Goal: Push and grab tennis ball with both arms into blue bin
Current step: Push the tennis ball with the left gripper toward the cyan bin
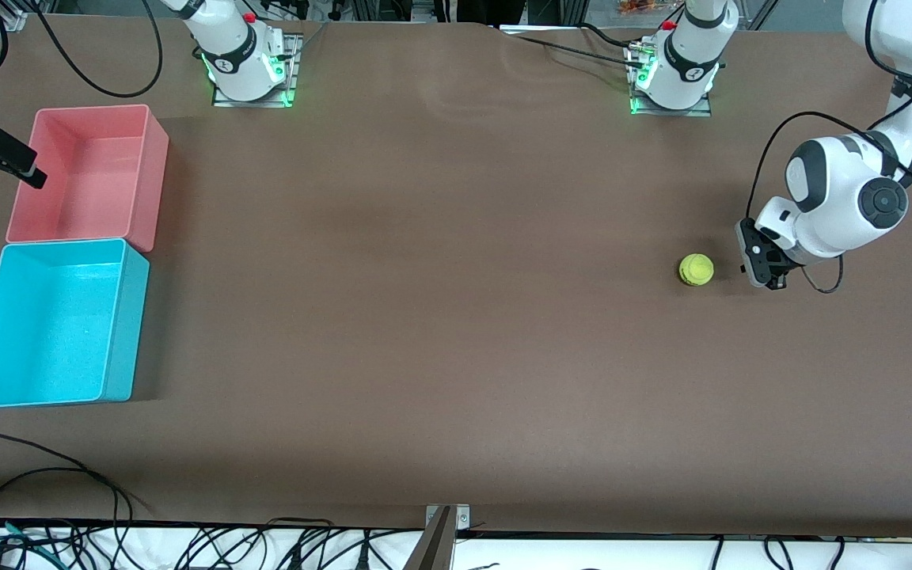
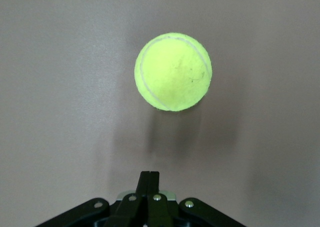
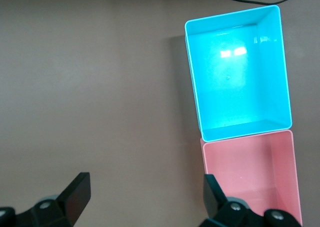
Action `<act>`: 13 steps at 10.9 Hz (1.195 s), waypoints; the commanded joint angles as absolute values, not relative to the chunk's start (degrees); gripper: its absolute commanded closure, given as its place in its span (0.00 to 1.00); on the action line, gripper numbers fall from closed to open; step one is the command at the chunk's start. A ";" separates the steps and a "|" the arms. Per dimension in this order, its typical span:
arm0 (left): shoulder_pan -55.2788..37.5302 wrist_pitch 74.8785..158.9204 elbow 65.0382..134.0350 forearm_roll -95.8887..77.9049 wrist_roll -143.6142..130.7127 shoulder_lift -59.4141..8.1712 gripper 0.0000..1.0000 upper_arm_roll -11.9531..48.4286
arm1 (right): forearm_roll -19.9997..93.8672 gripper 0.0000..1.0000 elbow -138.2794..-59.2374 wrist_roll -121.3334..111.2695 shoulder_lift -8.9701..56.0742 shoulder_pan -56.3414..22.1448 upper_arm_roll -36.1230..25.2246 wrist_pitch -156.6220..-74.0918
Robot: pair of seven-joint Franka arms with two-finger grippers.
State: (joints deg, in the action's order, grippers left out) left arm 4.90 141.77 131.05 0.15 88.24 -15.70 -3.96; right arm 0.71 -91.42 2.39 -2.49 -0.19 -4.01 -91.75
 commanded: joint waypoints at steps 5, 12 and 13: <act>5.19 143.26 131.04 -0.62 90.17 -18.11 1.00 -1.94 | 0.26 0.00 -90.88 2.20 -2.37 -0.44 -3.96 -91.58; 5.45 144.23 131.04 -0.62 93.16 -19.42 1.00 -1.58 | 0.26 0.00 -90.88 2.20 -2.37 -0.44 -3.96 -91.49; 5.36 144.23 131.04 -0.62 93.08 -19.42 1.00 -1.58 | 0.26 0.00 -90.88 2.28 -2.37 -0.44 -3.96 -91.58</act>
